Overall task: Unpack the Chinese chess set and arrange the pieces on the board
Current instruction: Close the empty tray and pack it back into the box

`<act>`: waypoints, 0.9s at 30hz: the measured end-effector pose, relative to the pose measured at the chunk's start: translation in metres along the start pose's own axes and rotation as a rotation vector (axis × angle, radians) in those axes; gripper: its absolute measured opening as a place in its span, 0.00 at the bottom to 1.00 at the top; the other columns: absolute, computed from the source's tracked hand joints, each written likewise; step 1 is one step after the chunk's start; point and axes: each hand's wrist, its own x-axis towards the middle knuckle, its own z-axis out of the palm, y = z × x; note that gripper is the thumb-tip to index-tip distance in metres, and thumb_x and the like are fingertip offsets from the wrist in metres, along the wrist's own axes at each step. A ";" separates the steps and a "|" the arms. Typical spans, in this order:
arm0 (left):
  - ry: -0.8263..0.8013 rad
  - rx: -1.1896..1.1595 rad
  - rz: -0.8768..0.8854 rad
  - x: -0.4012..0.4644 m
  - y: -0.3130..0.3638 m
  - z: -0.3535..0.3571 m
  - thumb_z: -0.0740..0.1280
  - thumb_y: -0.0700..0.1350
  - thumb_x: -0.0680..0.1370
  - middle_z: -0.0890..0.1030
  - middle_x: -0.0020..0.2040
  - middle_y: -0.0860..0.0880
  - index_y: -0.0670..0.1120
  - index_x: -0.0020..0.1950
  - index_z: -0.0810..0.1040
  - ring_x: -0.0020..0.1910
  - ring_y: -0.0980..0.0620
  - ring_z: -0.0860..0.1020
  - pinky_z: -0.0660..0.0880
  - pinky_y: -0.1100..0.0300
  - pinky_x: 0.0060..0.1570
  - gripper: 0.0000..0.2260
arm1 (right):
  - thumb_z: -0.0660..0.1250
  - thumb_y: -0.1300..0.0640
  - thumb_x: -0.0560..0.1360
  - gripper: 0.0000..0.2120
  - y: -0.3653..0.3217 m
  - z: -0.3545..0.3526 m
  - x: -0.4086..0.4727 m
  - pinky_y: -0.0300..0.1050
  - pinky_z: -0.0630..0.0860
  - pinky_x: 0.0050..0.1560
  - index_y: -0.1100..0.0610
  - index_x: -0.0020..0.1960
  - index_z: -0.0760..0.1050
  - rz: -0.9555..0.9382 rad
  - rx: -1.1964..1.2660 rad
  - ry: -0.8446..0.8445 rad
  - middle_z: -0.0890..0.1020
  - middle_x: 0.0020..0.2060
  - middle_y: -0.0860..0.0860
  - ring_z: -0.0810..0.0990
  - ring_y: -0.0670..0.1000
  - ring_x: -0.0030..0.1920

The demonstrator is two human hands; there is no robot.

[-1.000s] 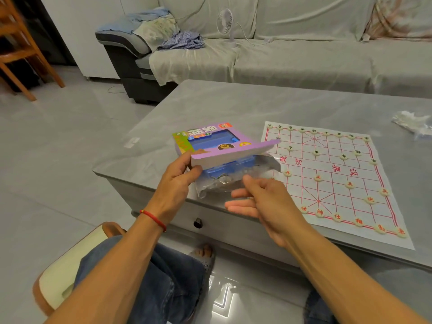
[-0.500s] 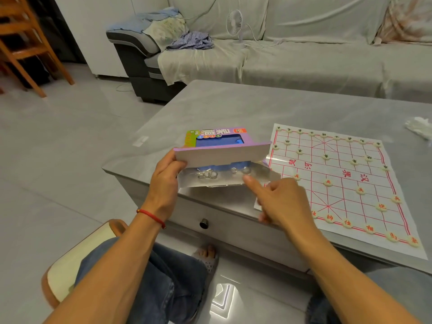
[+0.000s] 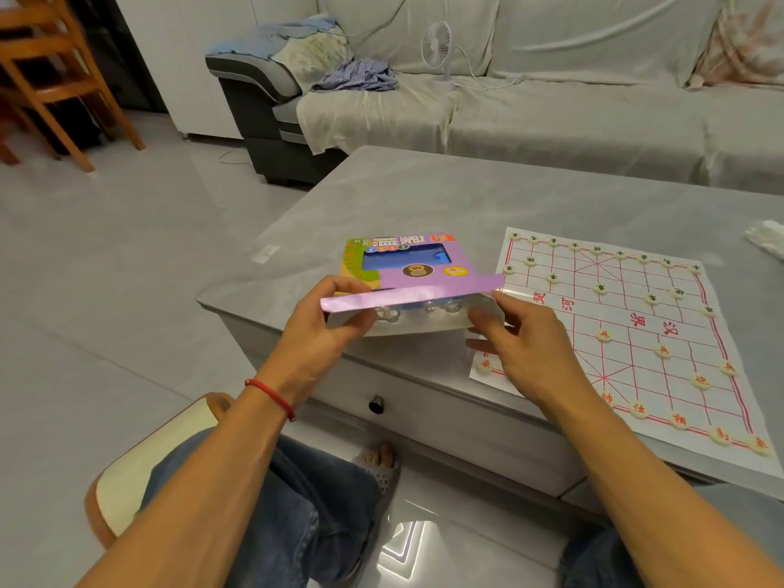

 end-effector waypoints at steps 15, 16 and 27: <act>0.164 -0.002 -0.002 -0.005 0.005 0.004 0.72 0.37 0.75 0.83 0.53 0.46 0.43 0.54 0.84 0.52 0.62 0.80 0.77 0.68 0.47 0.09 | 0.70 0.46 0.75 0.26 -0.008 -0.002 0.004 0.42 0.83 0.43 0.46 0.70 0.67 0.043 0.149 0.005 0.83 0.56 0.48 0.86 0.46 0.44; 0.186 0.015 -0.004 -0.005 0.003 0.004 0.73 0.38 0.75 0.84 0.53 0.48 0.44 0.55 0.84 0.54 0.59 0.80 0.78 0.67 0.49 0.09 | 0.69 0.46 0.76 0.26 -0.009 -0.003 0.003 0.39 0.82 0.40 0.44 0.71 0.66 0.018 0.131 -0.005 0.83 0.57 0.47 0.86 0.46 0.45; 0.026 -0.726 -0.194 -0.006 0.018 -0.011 0.49 0.31 0.76 0.78 0.66 0.41 0.37 0.70 0.73 0.70 0.41 0.72 0.70 0.46 0.70 0.25 | 0.57 0.59 0.84 0.17 -0.010 -0.026 0.012 0.40 0.81 0.50 0.48 0.70 0.74 -0.043 0.308 -0.110 0.80 0.60 0.44 0.82 0.50 0.58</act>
